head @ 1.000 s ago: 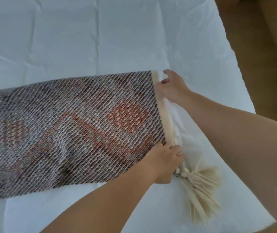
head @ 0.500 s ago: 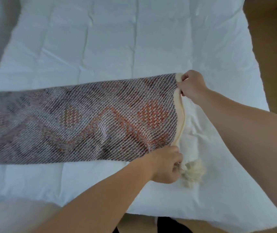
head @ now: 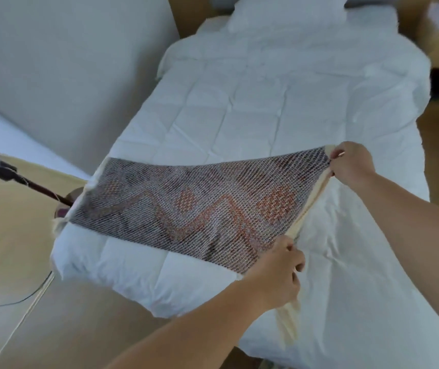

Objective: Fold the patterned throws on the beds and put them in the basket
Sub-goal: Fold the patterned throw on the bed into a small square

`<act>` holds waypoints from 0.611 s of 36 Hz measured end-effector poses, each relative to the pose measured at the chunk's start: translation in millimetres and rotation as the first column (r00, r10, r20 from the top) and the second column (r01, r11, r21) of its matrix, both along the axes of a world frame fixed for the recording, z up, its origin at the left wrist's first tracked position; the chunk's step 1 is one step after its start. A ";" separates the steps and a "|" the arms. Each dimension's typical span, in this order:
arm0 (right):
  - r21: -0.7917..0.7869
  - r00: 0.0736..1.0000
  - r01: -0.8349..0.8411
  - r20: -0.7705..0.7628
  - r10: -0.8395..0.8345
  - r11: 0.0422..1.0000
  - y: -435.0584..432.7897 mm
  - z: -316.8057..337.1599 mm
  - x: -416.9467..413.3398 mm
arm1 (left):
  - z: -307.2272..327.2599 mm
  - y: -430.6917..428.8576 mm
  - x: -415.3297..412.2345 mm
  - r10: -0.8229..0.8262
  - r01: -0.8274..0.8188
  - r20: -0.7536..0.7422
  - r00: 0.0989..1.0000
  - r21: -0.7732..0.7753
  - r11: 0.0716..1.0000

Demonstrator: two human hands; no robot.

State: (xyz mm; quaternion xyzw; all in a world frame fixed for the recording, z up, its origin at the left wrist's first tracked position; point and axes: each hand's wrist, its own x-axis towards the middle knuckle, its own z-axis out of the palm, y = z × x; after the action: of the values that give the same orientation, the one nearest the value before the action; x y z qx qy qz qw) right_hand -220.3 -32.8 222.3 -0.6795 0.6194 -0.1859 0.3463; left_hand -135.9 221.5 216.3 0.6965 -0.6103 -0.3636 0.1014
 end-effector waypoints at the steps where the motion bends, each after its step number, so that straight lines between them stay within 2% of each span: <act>1: 0.002 1.000 -0.001 0.015 0.001 1.000 0.0 7.3 -0.3 | 5.2 -0.3 -2.3 -0.003 0.003 -0.009 1.000 -0.009 1.000; 6: 0.011 0.997 -0.013 0.074 0.012 1.000 8.1 36.0 12.9 | 25.6 1.2 10.2 -0.010 0.009 -0.009 1.000 -0.047 0.999; 12: 0.005 0.995 -0.032 0.095 0.031 0.999 24.5 53.8 48.4 | 37.0 20.8 49.9 0.043 -0.039 0.067 0.997 -0.062 0.997; 19: -0.033 0.992 -0.064 0.109 0.067 0.997 44.1 68.0 105.2 | 45.9 53.6 104.6 0.190 -0.180 0.063 0.980 -0.144 0.973; 22: -0.053 0.992 -0.075 0.098 0.080 0.996 52.2 72.1 135.6 | 51.6 68.8 134.4 0.257 -0.250 0.040 0.966 -0.117 0.961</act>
State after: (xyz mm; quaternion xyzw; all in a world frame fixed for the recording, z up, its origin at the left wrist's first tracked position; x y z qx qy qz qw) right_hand -84.7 19.4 294.4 -0.7011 0.5699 -0.2213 0.3670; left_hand -1.5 290.3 267.9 0.7719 -0.5379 -0.2937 0.1689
